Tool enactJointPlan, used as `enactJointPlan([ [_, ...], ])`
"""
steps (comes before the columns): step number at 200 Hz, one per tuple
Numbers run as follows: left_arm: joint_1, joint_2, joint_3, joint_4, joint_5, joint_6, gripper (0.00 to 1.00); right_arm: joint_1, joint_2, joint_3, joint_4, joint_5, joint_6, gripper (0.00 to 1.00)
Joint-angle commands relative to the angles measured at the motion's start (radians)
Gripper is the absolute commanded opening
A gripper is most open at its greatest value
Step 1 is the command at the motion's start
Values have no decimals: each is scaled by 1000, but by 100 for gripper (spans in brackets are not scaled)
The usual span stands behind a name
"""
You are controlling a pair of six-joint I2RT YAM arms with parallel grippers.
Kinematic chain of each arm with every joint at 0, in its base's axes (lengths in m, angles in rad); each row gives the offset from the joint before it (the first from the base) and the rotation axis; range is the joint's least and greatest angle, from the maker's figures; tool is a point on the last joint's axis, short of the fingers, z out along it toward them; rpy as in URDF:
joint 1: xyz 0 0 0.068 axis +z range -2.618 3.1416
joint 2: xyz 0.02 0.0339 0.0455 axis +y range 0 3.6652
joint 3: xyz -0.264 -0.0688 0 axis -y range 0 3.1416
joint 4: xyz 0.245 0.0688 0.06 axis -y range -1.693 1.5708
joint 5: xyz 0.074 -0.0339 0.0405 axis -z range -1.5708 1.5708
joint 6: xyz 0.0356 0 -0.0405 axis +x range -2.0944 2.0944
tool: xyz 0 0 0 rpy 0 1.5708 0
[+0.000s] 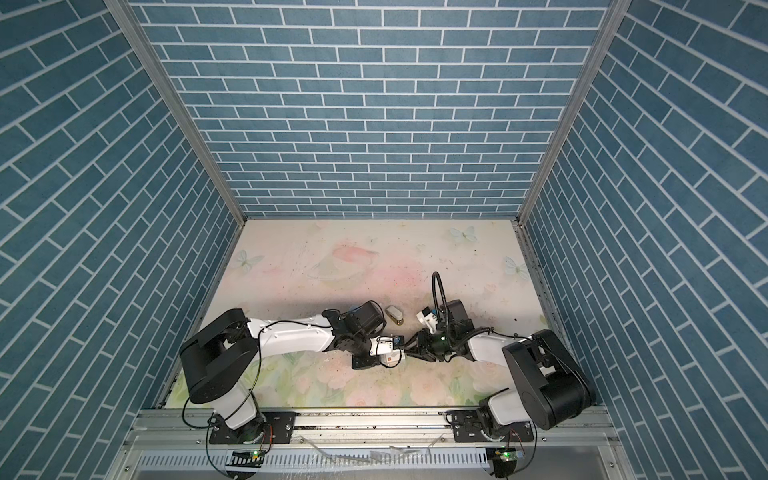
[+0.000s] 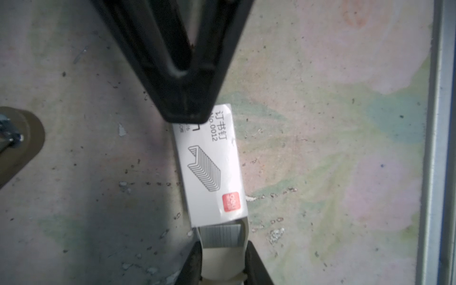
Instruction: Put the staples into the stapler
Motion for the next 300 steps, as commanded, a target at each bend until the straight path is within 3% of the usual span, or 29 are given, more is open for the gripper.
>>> enactJointPlan([
  [1, 6, 27, -13, -11, -7, -9, 25, -1, 18, -7, 39, -24, -6, 33],
  [52, 5, 24, -20, -4, -7, -13, 25, -1, 59, -7, 75, -33, 0, 31],
  [207, 9, 31, -20, -2, -4, -18, 25, -1, 107, -60, 188, -30, 19, 9],
  [300, 9, 42, -13, -8, -1, -17, 25, -7, 26, -74, 80, 52, -29, 2],
])
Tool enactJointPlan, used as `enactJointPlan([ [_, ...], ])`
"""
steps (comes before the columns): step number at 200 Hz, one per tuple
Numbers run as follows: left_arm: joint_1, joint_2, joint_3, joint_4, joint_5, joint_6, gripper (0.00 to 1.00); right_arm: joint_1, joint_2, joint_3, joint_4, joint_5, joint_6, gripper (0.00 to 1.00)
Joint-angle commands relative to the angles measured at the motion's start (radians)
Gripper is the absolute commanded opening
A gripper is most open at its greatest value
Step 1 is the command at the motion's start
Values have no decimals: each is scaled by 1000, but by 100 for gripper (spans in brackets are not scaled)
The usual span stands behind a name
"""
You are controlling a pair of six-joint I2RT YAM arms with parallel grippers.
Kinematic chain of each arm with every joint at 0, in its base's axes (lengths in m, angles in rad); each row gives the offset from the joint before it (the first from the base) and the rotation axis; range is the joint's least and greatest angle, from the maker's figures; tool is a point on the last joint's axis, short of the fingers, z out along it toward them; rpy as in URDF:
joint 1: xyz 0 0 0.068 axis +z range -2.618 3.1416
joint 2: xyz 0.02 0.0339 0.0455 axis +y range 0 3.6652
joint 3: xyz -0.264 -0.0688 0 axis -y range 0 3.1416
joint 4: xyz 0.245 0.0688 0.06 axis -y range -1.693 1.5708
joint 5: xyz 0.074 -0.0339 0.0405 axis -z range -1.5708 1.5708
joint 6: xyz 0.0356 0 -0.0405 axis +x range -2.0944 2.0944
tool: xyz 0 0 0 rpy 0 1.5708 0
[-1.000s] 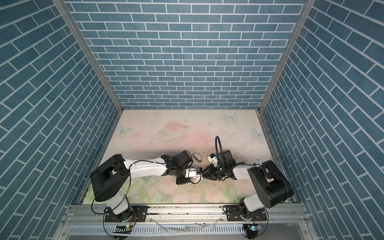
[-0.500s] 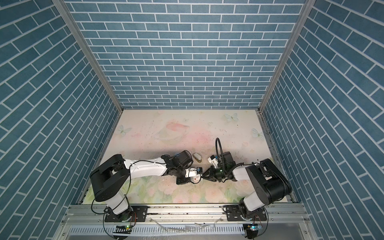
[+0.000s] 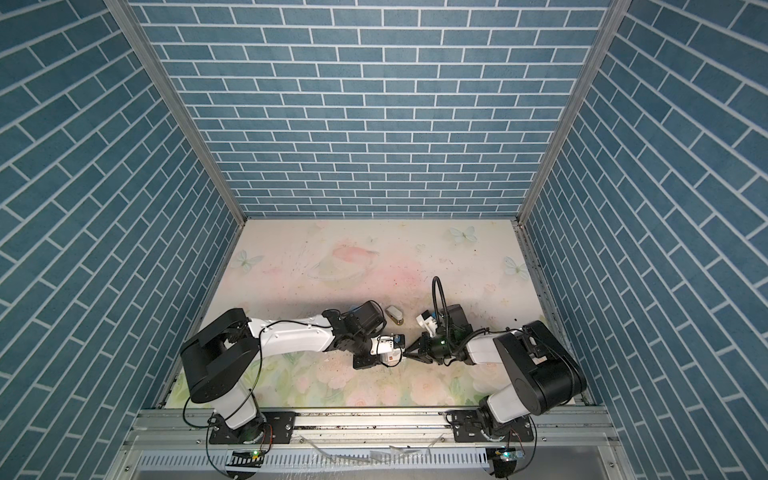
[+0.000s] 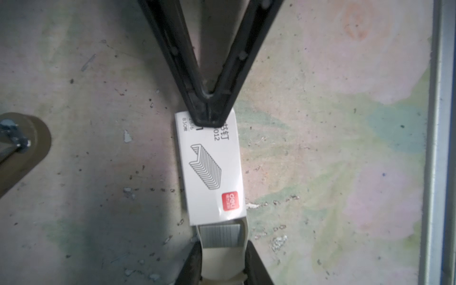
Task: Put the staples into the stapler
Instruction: 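Slide the box sleeve away with the right gripper, exposing the staple strips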
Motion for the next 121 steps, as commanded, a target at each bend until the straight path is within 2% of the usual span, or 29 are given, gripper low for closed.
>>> enactJointPlan([
  [1, 7, 37, -9, -38, -7, -3, 25, -6, -35, -13, -77, 54, -44, 2],
  [121, 13, 42, -5, -39, 1, 4, 25, -45, -158, -31, -240, 173, -57, 3],
])
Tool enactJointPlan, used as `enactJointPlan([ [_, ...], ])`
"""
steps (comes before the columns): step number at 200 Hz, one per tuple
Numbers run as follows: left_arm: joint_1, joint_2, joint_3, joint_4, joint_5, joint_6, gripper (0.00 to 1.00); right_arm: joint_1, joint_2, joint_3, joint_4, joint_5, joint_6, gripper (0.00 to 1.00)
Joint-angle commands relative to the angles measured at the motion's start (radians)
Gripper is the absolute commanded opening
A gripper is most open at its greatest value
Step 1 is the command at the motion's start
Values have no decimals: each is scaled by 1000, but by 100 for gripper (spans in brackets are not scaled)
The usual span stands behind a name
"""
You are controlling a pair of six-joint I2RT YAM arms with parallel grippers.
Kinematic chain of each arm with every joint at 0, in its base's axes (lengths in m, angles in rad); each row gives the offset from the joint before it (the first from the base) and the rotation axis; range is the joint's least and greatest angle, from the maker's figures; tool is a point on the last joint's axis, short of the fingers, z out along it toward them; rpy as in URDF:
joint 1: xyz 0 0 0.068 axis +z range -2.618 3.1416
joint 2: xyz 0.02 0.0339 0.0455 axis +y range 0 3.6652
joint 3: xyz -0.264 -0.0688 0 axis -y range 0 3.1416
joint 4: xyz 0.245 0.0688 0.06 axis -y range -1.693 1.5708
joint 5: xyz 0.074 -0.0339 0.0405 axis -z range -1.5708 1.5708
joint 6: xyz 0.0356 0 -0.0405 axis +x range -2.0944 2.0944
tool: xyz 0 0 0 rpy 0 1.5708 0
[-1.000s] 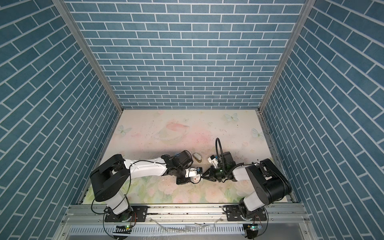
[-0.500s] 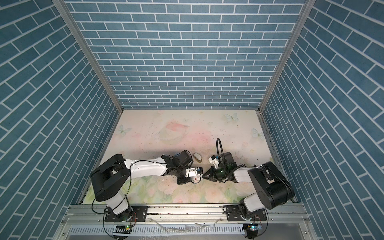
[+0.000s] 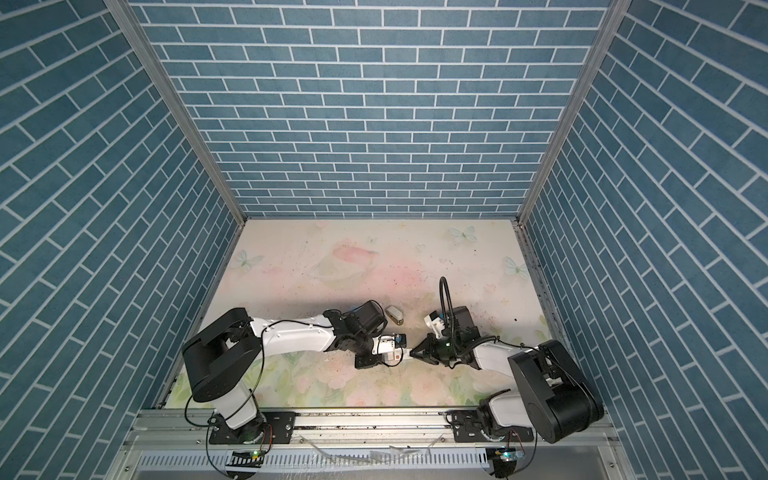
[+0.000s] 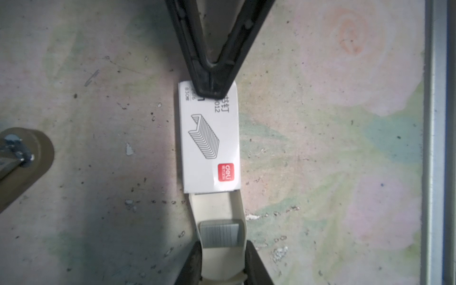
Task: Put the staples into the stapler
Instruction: 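Slide the box sleeve away with the right gripper, exposing the staple strips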
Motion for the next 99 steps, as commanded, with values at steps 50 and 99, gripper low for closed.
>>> enactJointPlan([
  [50, 15, 28, -11, -62, -6, 8, 25, -20, -57, -7, -140, 119, -29, 4],
  [99, 17, 35, -5, -65, -8, 10, 25, -44, -154, 3, -270, 154, -58, 5],
])
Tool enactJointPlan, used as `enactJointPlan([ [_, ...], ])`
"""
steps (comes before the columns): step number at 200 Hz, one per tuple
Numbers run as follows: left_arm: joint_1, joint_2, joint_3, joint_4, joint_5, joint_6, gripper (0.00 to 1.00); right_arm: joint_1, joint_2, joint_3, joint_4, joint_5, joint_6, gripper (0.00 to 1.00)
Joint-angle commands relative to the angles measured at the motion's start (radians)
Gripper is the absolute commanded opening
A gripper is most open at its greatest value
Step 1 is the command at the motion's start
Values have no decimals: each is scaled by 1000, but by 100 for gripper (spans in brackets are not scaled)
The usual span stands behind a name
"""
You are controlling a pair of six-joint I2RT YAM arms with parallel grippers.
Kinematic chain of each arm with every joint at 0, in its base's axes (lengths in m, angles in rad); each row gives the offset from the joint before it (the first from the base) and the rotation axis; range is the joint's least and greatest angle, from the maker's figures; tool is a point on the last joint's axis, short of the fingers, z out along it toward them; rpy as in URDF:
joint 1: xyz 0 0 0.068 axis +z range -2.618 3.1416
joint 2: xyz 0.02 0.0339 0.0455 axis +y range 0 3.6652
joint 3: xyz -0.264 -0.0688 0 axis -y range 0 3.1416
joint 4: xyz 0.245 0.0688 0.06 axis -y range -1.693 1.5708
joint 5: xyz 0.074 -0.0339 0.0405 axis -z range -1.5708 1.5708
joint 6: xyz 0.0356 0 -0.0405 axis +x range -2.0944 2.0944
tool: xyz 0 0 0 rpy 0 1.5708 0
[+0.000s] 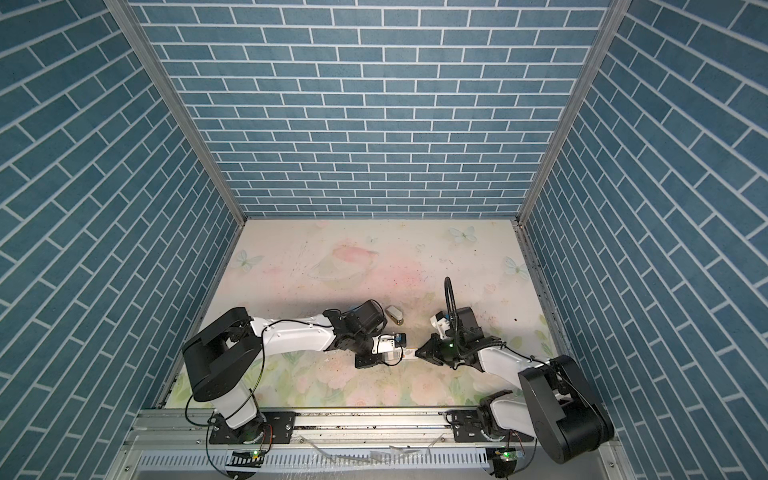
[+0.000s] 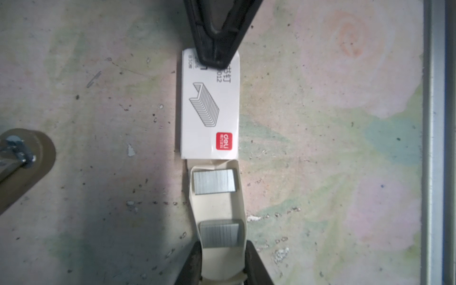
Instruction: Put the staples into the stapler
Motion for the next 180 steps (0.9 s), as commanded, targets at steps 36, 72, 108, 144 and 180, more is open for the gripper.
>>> enactJointPlan([
  [36, 14, 37, -1, -73, -15, 11, 26, -26, -48, -5, -119, 76, -42, 15],
  [72, 12, 35, 0, -75, -15, 12, 31, -27, -42, 1, -114, 76, -43, 30],
  [108, 14, 28, 7, -84, -16, 10, 41, -30, -98, 14, -128, 98, -41, 37],
  [144, 14, -6, 21, -101, -4, 0, 54, -42, -179, 53, -176, 144, -39, 40],
  [180, 14, -27, 45, -121, -4, 9, 62, -65, -211, 79, -195, 154, -40, 40],
])
